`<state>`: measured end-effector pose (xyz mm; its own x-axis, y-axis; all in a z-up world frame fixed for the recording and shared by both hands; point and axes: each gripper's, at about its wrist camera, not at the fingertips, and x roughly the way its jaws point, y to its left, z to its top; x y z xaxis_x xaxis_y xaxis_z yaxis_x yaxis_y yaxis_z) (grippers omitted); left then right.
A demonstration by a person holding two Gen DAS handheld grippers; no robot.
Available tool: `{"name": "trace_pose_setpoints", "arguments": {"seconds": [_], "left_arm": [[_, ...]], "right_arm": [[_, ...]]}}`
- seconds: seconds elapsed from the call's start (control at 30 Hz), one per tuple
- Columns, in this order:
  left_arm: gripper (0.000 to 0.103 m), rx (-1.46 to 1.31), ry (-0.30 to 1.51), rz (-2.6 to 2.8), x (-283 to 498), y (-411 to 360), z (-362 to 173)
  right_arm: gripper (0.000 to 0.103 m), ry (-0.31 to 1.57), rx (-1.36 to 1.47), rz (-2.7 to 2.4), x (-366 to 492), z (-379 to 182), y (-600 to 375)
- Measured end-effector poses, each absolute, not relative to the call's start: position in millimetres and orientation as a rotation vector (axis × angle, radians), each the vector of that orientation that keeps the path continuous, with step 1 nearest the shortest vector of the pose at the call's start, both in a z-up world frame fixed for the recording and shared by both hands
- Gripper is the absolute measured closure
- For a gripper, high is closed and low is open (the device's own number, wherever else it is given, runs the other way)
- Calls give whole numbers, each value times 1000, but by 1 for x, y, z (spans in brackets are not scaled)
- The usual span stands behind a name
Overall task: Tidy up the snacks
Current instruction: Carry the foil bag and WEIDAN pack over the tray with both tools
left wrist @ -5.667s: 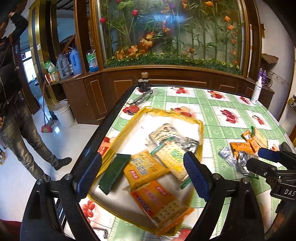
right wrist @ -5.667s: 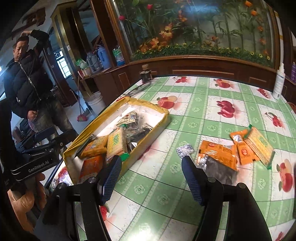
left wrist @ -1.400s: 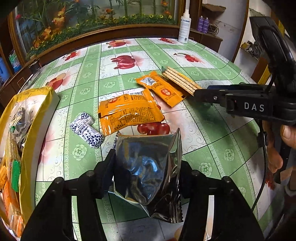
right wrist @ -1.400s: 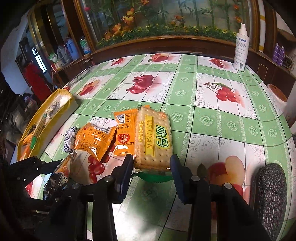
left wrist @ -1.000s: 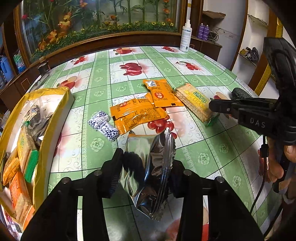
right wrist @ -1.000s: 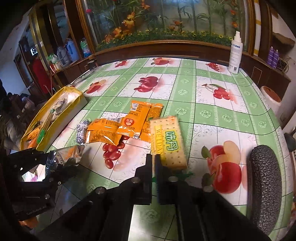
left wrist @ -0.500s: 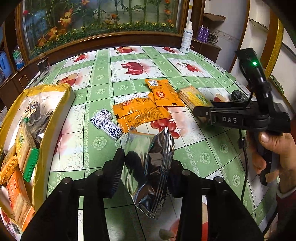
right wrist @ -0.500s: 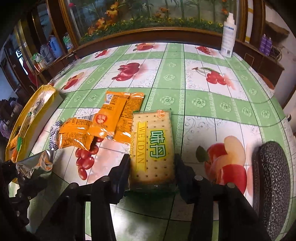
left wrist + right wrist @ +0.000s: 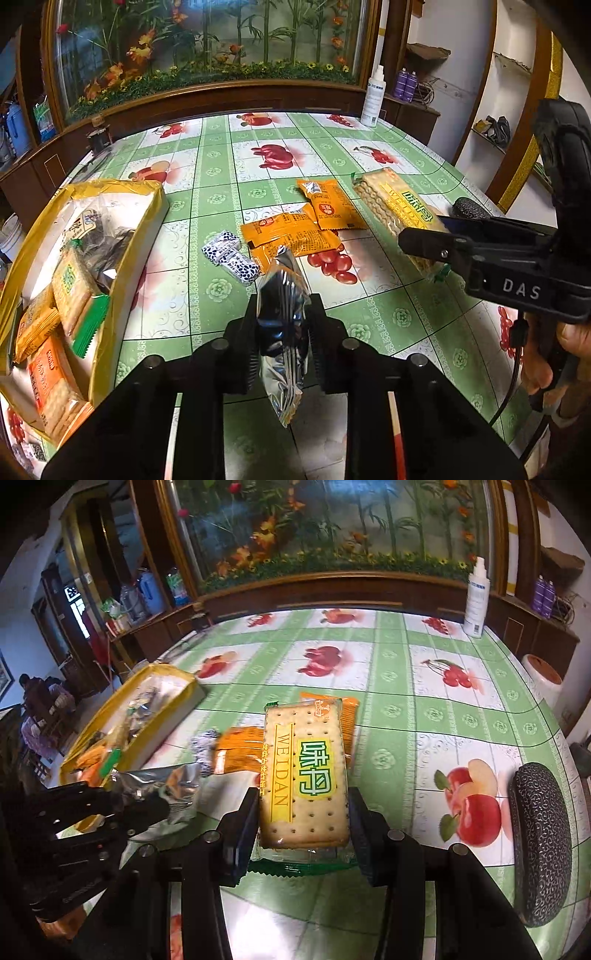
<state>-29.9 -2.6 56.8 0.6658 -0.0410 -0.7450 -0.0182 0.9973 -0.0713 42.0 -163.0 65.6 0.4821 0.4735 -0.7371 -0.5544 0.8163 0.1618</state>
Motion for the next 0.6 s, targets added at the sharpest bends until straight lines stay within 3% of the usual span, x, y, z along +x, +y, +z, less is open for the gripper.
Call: {"name": "trace_pose_setpoints", "arguments": {"seconds": [0.6], "left_arm": [[83, -103, 765, 48, -71, 37, 83]], "right_arm": [[56, 816, -117, 742, -11, 90, -123]]}}
